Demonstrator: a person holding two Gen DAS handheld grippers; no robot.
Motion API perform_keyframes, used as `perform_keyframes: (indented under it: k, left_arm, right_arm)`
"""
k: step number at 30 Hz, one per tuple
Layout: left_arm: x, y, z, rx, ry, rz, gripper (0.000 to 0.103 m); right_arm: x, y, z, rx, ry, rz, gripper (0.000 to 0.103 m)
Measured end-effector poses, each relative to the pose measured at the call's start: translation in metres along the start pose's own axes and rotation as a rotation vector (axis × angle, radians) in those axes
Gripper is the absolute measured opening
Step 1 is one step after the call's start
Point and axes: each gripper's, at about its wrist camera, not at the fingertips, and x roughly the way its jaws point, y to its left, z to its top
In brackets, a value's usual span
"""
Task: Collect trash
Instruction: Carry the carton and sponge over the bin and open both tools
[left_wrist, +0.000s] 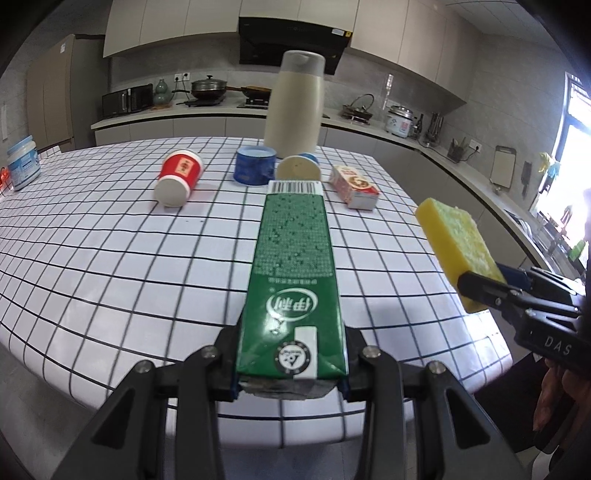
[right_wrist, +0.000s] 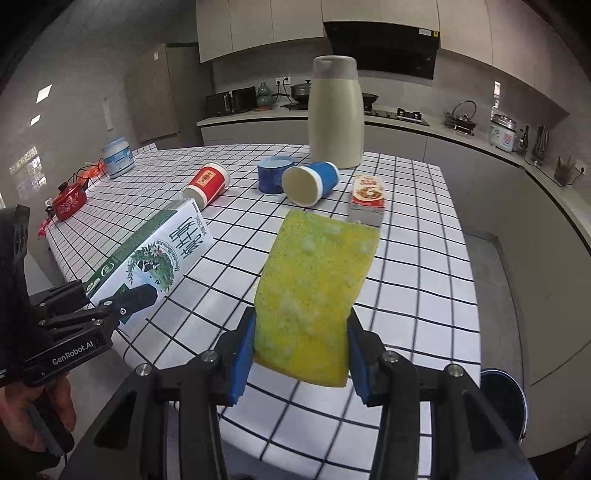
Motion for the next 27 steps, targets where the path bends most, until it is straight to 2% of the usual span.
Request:
perform_keyframes:
  k: [10, 21, 27]
  left_arm:
    - [0.005, -0.083, -0.007, 0.050, 0.003, -0.042, 0.038]
    - [0.025, -0.203, -0.010, 0.128, 0.034, -0.096, 0.038]
    - [0.038, -0.250, -0.016, 0.154, 0.059, -0.125, 0.038]
  right_arm:
    - [-0.047, -0.064, -0.030, 0.050, -0.026, -0.045, 0.047]
    - [-0.104, -0.186, -0.071, 0.133, -0.045, -0.084, 0.047]
    - [-0.124, -0.243, -0.093, 0.160, -0.034, -0.103, 0.047]
